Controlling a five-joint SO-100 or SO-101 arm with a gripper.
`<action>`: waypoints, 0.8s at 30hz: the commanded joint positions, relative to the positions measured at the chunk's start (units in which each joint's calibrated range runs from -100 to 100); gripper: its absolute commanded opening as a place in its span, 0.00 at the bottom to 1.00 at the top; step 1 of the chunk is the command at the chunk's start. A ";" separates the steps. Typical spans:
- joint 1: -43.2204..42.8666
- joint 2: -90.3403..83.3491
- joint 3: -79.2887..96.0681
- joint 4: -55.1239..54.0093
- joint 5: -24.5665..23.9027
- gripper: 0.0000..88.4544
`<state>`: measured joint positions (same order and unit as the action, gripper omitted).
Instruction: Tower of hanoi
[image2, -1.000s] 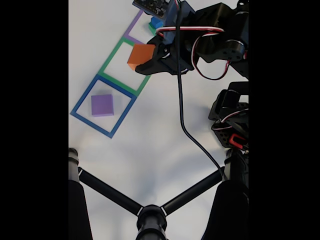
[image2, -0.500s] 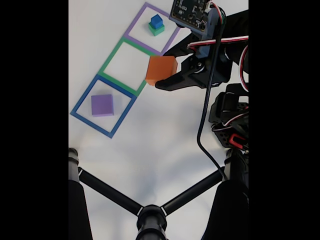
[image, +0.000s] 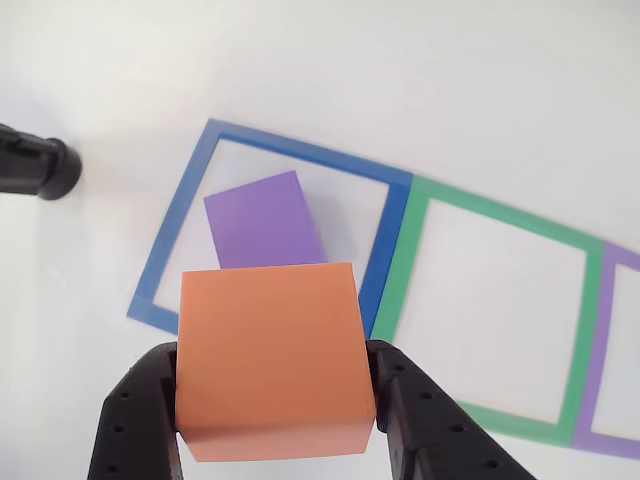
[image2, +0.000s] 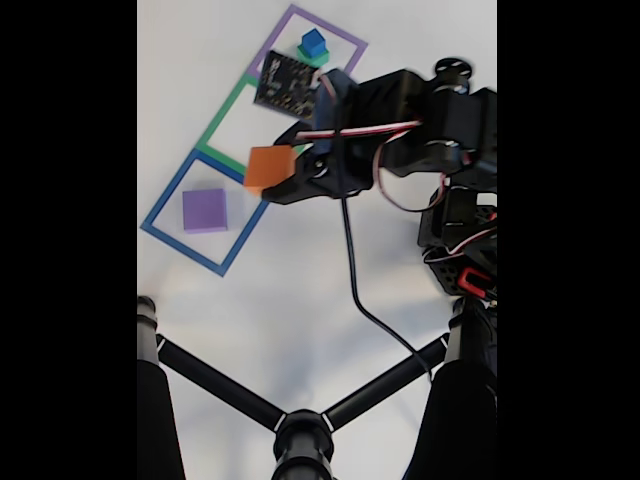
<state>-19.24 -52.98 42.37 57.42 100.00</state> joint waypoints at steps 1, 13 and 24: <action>-1.38 -0.38 15.65 -23.79 0.00 0.09; -2.60 21.49 31.74 -69.44 0.00 0.09; -2.68 40.72 30.65 -90.65 0.00 0.09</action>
<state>-21.38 -15.45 74.71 -27.11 99.41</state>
